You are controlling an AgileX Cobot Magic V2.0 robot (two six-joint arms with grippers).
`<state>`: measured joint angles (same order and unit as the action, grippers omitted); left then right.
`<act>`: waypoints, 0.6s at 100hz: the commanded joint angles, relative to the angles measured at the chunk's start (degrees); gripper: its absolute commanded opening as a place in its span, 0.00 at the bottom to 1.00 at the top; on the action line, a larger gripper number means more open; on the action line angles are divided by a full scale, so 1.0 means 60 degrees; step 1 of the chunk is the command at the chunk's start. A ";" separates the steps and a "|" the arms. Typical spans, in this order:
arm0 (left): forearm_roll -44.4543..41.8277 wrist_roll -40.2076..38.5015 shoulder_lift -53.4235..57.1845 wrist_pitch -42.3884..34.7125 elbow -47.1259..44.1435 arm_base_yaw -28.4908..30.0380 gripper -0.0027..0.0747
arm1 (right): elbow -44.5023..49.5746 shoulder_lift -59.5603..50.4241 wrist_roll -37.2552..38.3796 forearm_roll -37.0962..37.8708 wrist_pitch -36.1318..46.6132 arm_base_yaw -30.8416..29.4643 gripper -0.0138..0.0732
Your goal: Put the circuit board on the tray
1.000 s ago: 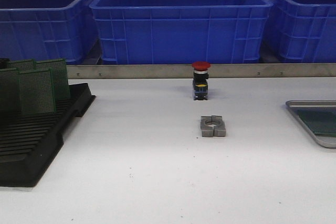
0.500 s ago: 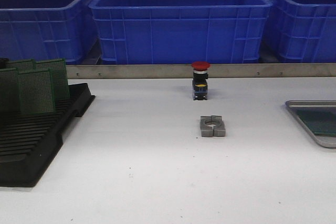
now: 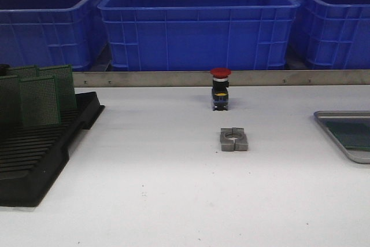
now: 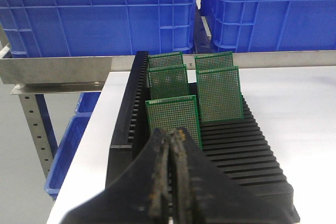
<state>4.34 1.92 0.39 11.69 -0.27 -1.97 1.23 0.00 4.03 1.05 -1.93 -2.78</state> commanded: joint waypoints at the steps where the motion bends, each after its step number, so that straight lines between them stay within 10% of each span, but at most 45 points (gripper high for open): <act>1: 0.0057 -0.0094 0.0263 -0.0829 -0.0182 0.0032 0.01 | 0.0063 -0.0268 0.1042 0.1012 0.0321 -0.0027 0.09; 60: 0.0057 -0.0094 0.0263 -0.0829 -0.0182 0.0032 0.01 | 0.0045 -0.0303 0.0217 0.0449 0.0420 -0.0032 0.09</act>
<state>4.34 1.92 0.39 11.36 -0.27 -1.97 1.47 -0.57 5.95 3.84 -4.22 -2.78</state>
